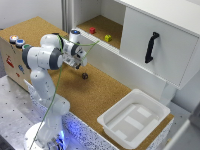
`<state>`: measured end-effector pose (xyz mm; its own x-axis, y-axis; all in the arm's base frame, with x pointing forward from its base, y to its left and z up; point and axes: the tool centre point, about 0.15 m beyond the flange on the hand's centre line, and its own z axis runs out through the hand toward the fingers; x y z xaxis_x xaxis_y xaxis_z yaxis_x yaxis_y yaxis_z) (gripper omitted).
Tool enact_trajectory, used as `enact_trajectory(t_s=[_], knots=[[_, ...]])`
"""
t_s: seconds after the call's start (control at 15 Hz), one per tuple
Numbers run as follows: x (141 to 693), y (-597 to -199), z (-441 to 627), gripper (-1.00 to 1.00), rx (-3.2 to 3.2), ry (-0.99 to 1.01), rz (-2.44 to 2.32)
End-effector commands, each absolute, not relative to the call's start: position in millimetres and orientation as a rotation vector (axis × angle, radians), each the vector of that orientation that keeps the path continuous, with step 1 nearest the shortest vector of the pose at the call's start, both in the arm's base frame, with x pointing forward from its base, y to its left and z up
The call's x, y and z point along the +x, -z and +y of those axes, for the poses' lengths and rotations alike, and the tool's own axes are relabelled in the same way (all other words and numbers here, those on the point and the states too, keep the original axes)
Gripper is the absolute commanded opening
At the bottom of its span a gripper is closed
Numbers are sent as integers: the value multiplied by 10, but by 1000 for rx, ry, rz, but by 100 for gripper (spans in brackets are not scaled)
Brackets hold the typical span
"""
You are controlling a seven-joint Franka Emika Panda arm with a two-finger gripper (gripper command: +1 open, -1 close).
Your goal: Go push the purple block to the right
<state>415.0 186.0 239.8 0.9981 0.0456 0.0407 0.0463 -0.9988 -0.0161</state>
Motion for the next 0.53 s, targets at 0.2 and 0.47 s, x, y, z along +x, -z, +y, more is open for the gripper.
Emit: enact_trajectory(t_s=[0.2, 0.47], knots=[[4230, -2174, 1320, -100, -3179, 36, 60], [4261, -2195, 1054, -100, -3200, 25, 79]])
